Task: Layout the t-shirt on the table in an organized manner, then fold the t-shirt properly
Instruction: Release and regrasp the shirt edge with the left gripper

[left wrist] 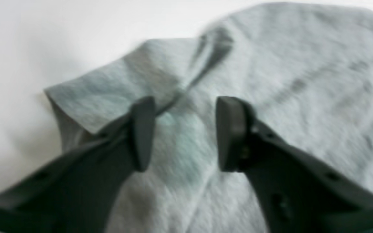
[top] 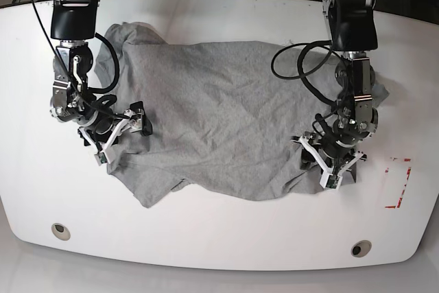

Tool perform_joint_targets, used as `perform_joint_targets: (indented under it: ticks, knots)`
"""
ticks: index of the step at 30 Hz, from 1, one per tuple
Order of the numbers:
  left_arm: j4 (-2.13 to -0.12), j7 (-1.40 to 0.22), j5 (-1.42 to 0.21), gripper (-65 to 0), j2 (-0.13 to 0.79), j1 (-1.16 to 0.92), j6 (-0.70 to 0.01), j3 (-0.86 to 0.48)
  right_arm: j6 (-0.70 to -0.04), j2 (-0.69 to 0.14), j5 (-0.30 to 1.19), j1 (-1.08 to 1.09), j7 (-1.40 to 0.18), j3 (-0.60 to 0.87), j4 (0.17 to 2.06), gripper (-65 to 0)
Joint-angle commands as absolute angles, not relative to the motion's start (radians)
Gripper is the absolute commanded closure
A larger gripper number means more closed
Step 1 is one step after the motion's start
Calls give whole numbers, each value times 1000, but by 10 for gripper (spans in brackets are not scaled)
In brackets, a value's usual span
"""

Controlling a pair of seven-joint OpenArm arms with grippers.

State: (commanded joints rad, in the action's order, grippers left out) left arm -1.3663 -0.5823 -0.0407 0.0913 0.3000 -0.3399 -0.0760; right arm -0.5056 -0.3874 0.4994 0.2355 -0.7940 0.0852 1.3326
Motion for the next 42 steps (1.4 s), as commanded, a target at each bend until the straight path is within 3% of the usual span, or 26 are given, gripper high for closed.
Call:
perform_joint_targets:
  ticks: [6, 9, 12, 17, 22, 28, 42]
  knots:
    - [-1395, -585, -42, -583, 90, 282, -340, -64, -506, -387, 499, 236, -794, 85, 1333, -600]
    - [-1415, -585, -42, -650, 90, 274, -341, -64, -506, -389, 499, 236, -794, 85, 1333, -600]
    - [-1432, -590, -45, -650, 90, 268, -348, -64, -506, -389, 499, 236, -794, 85, 1333, -600]
    - [-1437, -602, -170, -650, 94, 260, -438, -64, -506, -394, 499, 236, -794, 85, 1333, -600]
    - [-1438, -601, -217, -650, 119, 259, -478, -65, -506, -392, 499, 236, -794, 85, 1333, -600]
    - [-1437, -596, -219, -650, 120, 266, -421, -70, -506, -392, 499, 232, -794, 85, 1333, -600]
    - [-1438, -570, -194, -650, 136, 259, -403, -93, -506, -395, 499, 229, -794, 85, 1333, -600]
